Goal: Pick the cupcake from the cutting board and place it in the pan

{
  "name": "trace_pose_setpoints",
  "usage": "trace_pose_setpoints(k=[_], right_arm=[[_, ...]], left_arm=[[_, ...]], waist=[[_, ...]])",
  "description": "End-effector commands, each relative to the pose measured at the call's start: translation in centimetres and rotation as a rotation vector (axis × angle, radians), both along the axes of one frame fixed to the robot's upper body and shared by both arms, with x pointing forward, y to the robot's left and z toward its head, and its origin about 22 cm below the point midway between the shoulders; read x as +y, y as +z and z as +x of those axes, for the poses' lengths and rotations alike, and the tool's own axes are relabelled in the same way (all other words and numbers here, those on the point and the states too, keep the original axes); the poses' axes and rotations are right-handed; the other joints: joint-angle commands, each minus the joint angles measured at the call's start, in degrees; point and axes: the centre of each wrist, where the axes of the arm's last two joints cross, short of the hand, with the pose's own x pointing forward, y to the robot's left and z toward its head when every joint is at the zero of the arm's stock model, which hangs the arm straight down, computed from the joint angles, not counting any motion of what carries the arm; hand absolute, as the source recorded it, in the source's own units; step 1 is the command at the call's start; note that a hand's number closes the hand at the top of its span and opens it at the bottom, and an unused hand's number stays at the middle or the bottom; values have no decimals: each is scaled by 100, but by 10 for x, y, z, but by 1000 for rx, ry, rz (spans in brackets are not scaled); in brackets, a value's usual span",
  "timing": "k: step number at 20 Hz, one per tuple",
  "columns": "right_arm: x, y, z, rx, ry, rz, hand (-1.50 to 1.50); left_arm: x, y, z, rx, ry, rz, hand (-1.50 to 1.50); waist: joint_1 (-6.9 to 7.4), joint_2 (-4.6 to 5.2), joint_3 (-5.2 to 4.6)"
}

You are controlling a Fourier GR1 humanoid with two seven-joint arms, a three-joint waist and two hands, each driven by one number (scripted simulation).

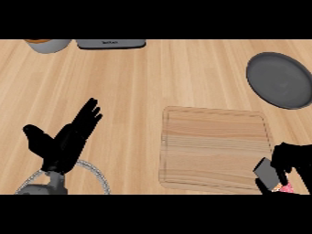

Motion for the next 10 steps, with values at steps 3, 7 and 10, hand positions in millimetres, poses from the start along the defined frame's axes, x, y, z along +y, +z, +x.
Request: trace_pose_setpoints(k=[3,7,10], right_arm=[[-46,14,-2,-2,-34,276,150],[-74,17,40,49,-42,369,150],[-108,-19,63,13,-135,297,150]], left_arm=[[-4,7,-11,-12,-12,14,0],[-18,-5,11,-9,-11,3,0],[-14,10,3,-18,-76,3,0]], waist=[[119,12,2],[183,45,-5],[285,58,3]])
